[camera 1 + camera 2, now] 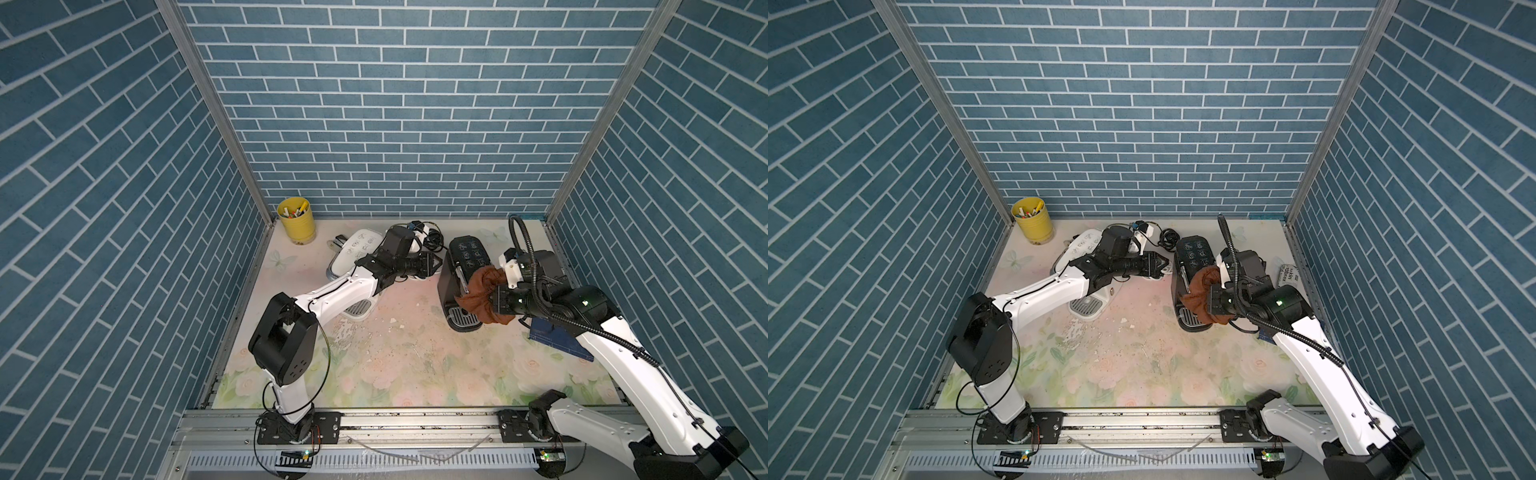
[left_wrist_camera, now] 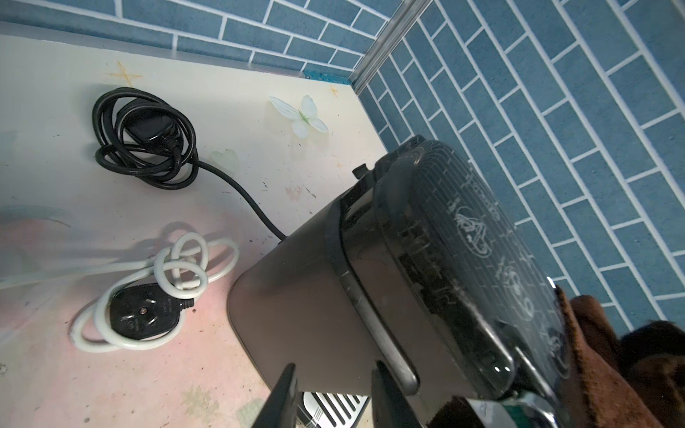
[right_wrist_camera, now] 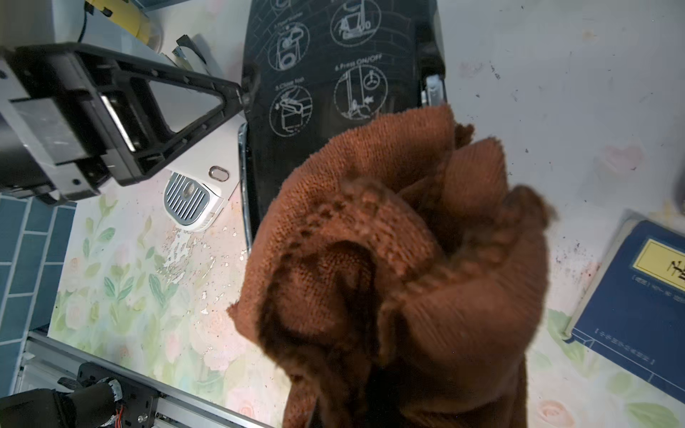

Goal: Wipe the surface of a coffee machine
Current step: Wipe the dirt from the surface of the coffee machine.

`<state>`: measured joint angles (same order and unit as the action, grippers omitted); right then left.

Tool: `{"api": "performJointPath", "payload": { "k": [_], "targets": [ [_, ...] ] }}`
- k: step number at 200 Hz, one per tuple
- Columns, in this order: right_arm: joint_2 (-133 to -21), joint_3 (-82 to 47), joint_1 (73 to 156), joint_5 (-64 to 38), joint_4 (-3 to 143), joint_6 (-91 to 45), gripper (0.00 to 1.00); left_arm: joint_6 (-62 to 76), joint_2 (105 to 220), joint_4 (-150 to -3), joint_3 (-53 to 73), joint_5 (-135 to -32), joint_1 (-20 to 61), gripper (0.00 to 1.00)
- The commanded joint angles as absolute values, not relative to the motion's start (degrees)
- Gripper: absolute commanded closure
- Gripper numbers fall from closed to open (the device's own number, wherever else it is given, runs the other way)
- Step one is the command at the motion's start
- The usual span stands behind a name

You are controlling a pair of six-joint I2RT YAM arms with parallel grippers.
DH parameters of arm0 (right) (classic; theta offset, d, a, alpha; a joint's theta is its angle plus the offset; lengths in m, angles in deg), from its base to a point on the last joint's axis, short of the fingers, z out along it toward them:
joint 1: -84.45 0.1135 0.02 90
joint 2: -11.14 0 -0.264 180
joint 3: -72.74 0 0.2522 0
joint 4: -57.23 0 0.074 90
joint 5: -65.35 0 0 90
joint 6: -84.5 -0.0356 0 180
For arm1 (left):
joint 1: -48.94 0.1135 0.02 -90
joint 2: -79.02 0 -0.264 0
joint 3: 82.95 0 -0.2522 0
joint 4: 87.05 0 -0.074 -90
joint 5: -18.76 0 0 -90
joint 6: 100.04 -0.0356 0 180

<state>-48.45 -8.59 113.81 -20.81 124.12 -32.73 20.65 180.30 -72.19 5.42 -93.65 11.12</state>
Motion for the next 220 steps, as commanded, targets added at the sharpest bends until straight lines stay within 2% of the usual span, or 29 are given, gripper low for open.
{"api": "performJointPath", "payload": {
  "k": [1,49,107,220],
  "targets": [
    [-50.42,-10.24,113.27,-22.27,121.64,-34.31,1.0,20.84,179.61,-72.52,3.54,-94.51,11.32,0.65],
    [-57.33,-17.85,113.19,-16.55,116.47,-32.36,1.0,21.59,179.46,-71.81,1.85,-95.27,11.32,0.65],
    [-63.16,-24.95,113.1,-13.53,118.31,-30.03,1.0,22.26,180.24,-71.86,0.95,-95.1,11.24,0.64],
    [-56.04,-16.93,113.01,-13.41,119.16,-32.87,1.0,23.24,179.31,-73.52,3.22,-95.43,11.23,0.64]
  ]
}}
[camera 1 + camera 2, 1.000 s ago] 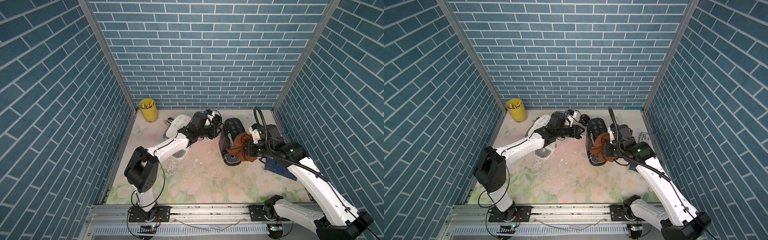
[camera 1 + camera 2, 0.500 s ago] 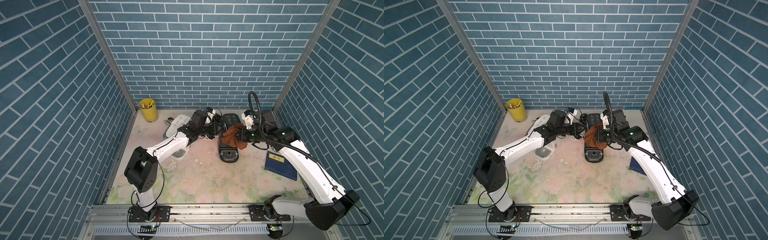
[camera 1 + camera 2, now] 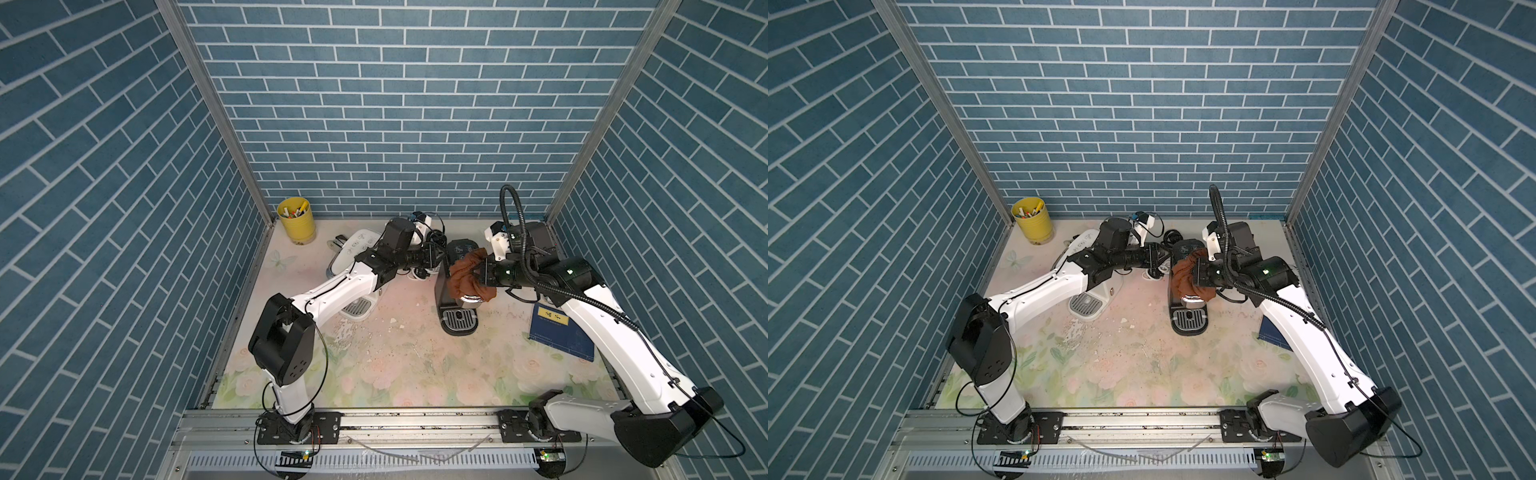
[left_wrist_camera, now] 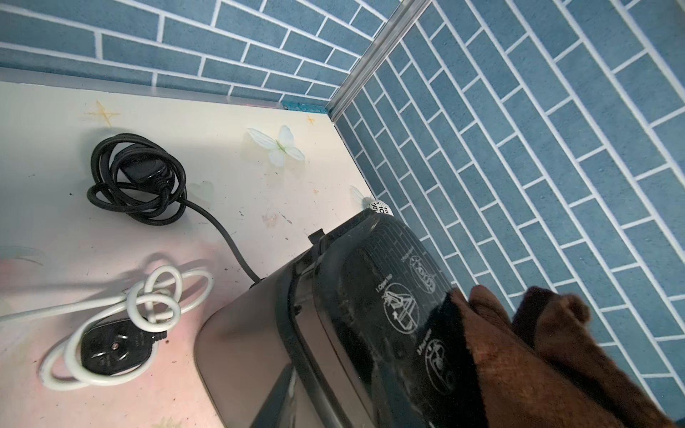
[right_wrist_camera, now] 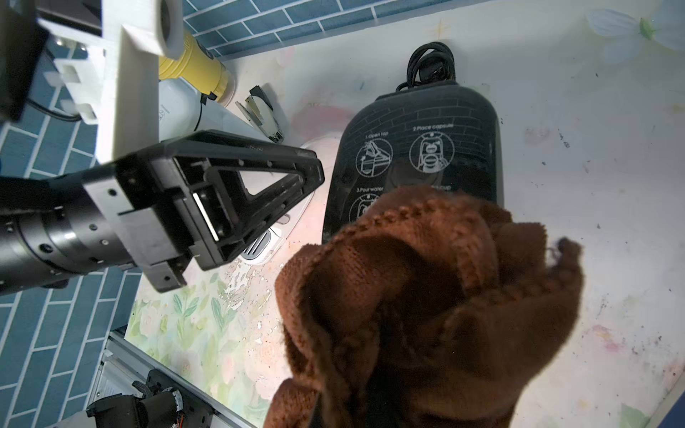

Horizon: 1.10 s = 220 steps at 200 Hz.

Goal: Wipe the surface of a coffee machine
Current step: Wipe the dirt from the surface of the coffee machine.

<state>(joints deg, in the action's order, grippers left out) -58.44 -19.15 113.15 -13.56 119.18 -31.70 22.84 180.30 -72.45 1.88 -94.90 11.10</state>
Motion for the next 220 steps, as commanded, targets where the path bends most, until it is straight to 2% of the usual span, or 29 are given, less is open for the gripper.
{"api": "performJointPath", "payload": {
  "k": [1,45,100,149,220],
  "targets": [
    [-56.02,-16.9,113.01,-13.4,119.16,-32.85,1.0,23.26,179.26,-73.54,3.3,-95.42,11.23,0.65],
    [-61.45,-20.87,112.55,-13.25,117.78,-31.1,1.0,23.27,178.62,-73.67,3.23,-95.23,11.23,0.64],
    [-71.25,-22.57,104.76,-6.97,108.43,-32.31,1.0,22.99,178.25,-70.59,0.85,-95.76,11.06,0.64],
    [-64.52,-10.08,102.01,-5.89,99.66,-37.61,1.0,23.85,177.64,-70.79,-0.01,-95.15,10.21,0.64],
    [-59.7,7.64,95.66,3.93,76.51,-50.53,1.0,23.95,178.72,-70.71,-4.3,-95.5,7.81,0.63]
  ]
}}
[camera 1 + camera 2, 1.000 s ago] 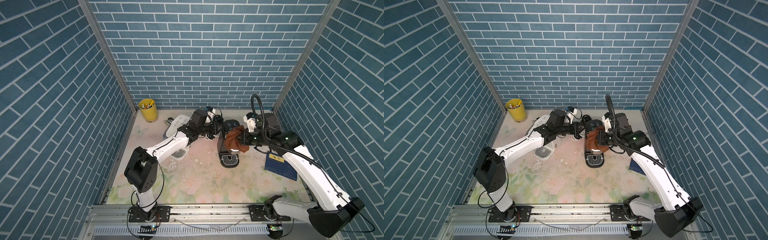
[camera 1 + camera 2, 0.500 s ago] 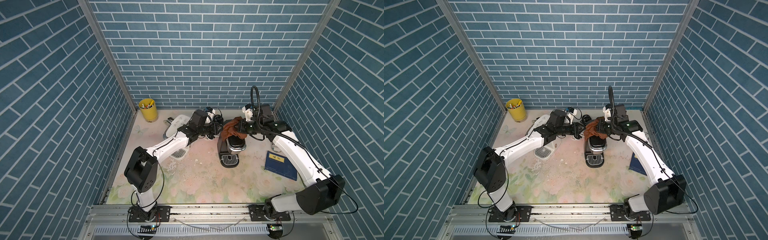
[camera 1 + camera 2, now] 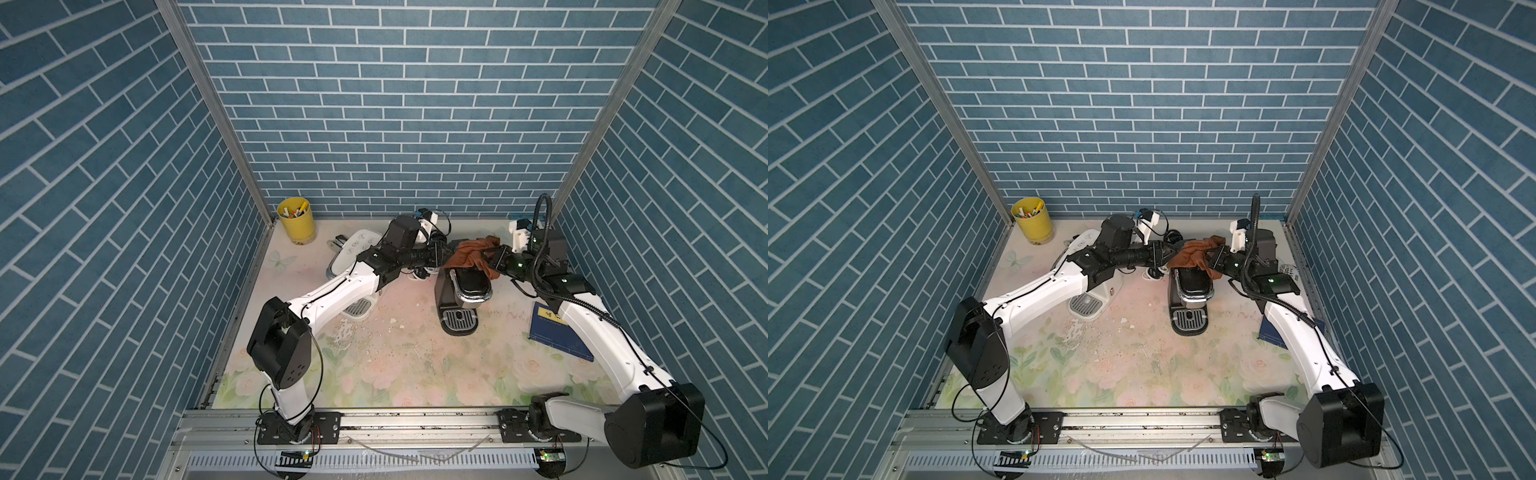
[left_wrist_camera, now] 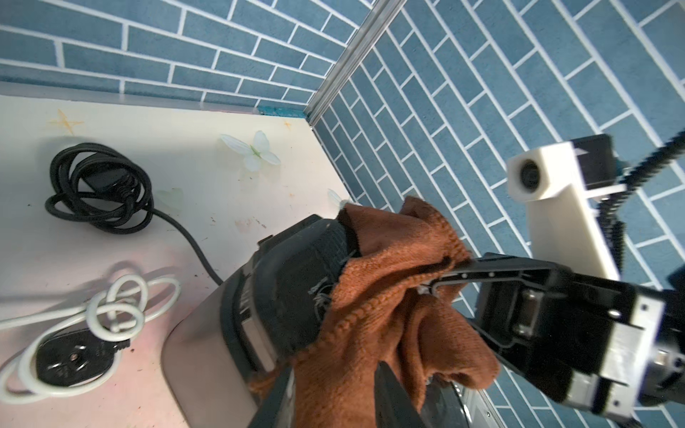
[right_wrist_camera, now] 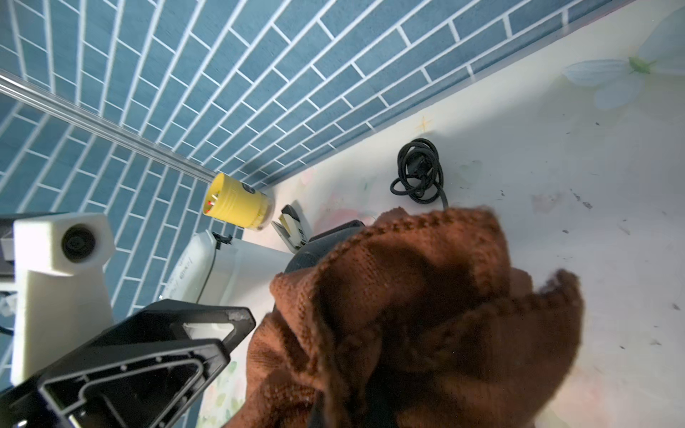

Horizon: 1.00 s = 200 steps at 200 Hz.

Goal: Wipe the surface of a coffee machine
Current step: Wipe the dirt from the surface of the coffee machine.

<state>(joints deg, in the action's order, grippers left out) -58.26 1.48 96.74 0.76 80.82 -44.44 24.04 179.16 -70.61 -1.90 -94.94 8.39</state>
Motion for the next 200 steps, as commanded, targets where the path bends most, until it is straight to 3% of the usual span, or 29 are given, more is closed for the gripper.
{"api": "performJointPath", "payload": {
  "k": [1,49,118,200],
  "targets": [
    [-59.7,7.86,95.59,4.1,76.26,-50.6,1.0,23.96,178.75,-70.64,-4.32,-95.5,7.81,0.63],
    [-59.65,16.28,92.21,9.5,63.7,-57.69,1.0,23.8,180.12,-69.35,-6.61,-95.85,6.8,0.62],
    [-61.42,24.38,91.08,12.04,57.82,-58.5,1.0,21.94,180.62,-66.27,-7.9,-94.9,5.69,0.62],
    [-58.09,17.19,86.91,14.25,68.33,-52.82,1.0,19.18,182.68,-62.78,-6.72,-92.05,4.65,0.62]
  ]
}}
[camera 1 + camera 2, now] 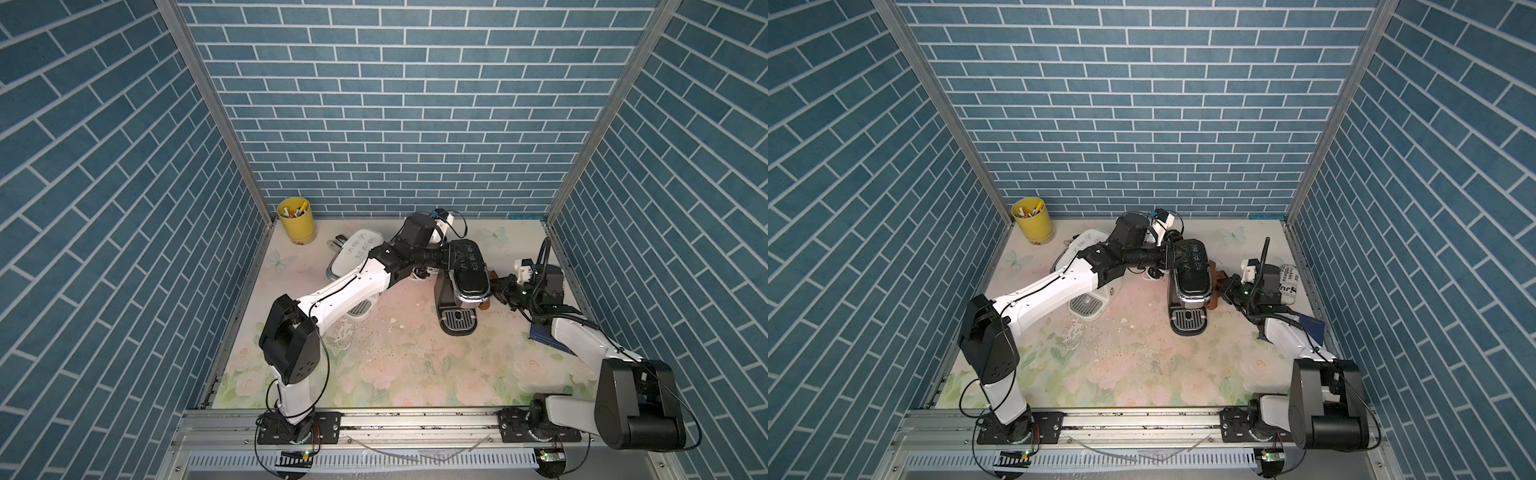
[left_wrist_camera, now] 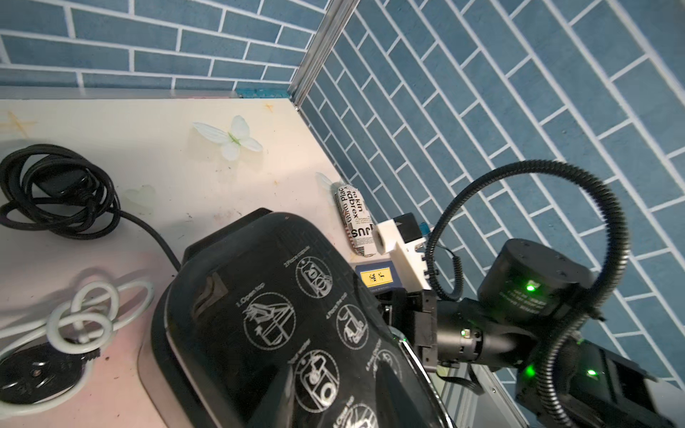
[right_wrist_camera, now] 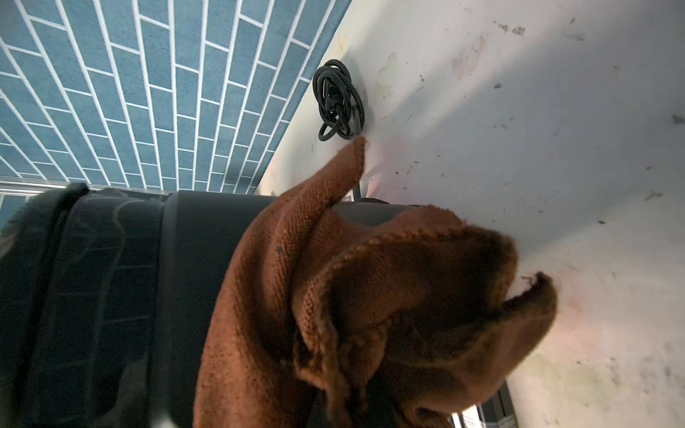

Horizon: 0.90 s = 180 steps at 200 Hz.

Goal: Wipe the surface of a coffee machine
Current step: Wipe the dirt from the surface of the coffee machine.

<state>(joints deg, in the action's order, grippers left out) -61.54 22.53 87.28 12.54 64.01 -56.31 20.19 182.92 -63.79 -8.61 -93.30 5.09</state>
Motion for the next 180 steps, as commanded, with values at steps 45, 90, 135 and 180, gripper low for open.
{"api": "performJointPath", "payload": {
  "k": [45,90,135,180],
  "targets": [
    [-64.64,18.19,86.91,16.68,64.98,-51.73,1.0,19.85,182.99,-63.7,-4.33,-92.14,4.29,0.62],
    [-74.15,22.89,86.91,19.21,59.96,-51.37,1.0,20.44,183.33,-64.59,-3.5,-92.34,4.12,0.62],
    [-78.35,22.23,86.96,20.57,61.41,-49.71,1.0,20.74,183.63,-65.17,-3.55,-93.02,4.03,0.62],
    [-69.85,15.38,86.91,17.61,71.94,-46.41,1.0,20.81,183.24,-65.42,-3.25,-93.21,4.03,0.62]
  ]
}}
